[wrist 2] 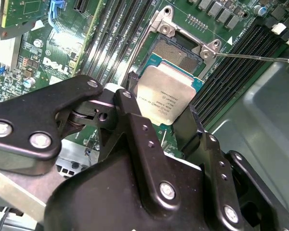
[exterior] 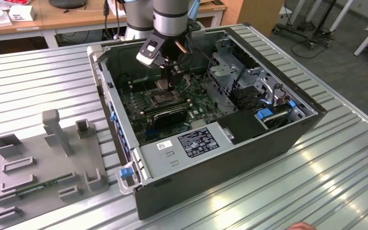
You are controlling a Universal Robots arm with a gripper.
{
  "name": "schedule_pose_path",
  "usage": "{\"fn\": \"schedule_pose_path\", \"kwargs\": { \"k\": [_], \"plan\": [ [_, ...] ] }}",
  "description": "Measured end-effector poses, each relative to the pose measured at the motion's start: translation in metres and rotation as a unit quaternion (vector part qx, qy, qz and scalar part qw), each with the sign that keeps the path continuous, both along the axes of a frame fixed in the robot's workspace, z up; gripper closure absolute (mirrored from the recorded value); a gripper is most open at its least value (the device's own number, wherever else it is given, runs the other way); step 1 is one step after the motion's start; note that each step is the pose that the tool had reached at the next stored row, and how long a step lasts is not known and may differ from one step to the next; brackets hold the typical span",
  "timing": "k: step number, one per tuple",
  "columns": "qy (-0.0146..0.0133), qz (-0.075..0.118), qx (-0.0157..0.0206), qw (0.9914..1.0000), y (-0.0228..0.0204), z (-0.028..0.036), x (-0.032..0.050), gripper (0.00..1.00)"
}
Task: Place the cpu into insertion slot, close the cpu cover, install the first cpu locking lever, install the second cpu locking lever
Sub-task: 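Place the cpu into insertion slot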
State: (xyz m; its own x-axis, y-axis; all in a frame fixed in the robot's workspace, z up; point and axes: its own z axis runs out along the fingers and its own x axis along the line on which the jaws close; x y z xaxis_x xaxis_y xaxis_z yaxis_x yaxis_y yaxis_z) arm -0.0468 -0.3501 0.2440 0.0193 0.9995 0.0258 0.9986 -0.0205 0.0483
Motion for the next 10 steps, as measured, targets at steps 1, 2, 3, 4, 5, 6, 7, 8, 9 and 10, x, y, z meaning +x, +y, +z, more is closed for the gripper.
{"fn": "schedule_pose_path", "kwargs": {
  "k": [1,2,3,4,5,6,7,8,9,10],
  "plan": [
    [0.0000,0.000,0.0002,1.00000,0.0000,-0.0004,0.0000,0.46],
    [0.0000,0.000,0.0003,1.00000,0.0000,-0.0008,0.0000,0.46],
    [-0.0001,0.000,0.0004,1.00000,0.0000,-0.0012,0.0000,0.46],
    [-0.0001,0.000,0.0005,1.00000,0.0000,-0.0016,0.0000,0.46],
    [-0.0001,0.000,0.0005,1.00000,0.0000,-0.0022,0.0000,0.46],
    [-0.0002,0.000,0.0005,1.00000,0.0000,-0.0027,0.0000,0.46],
    [-0.0003,0.000,0.0005,1.00000,0.0000,-0.0032,0.0000,0.46],
    [-0.0004,0.000,0.0005,1.00000,0.0000,-0.0036,-0.0001,0.46],
    [-0.0004,0.000,0.0005,1.00000,0.0000,-0.0042,-0.0001,0.46],
    [-0.0007,0.000,0.0005,1.00000,0.0000,-0.0053,-0.0002,0.46]
  ]
}}
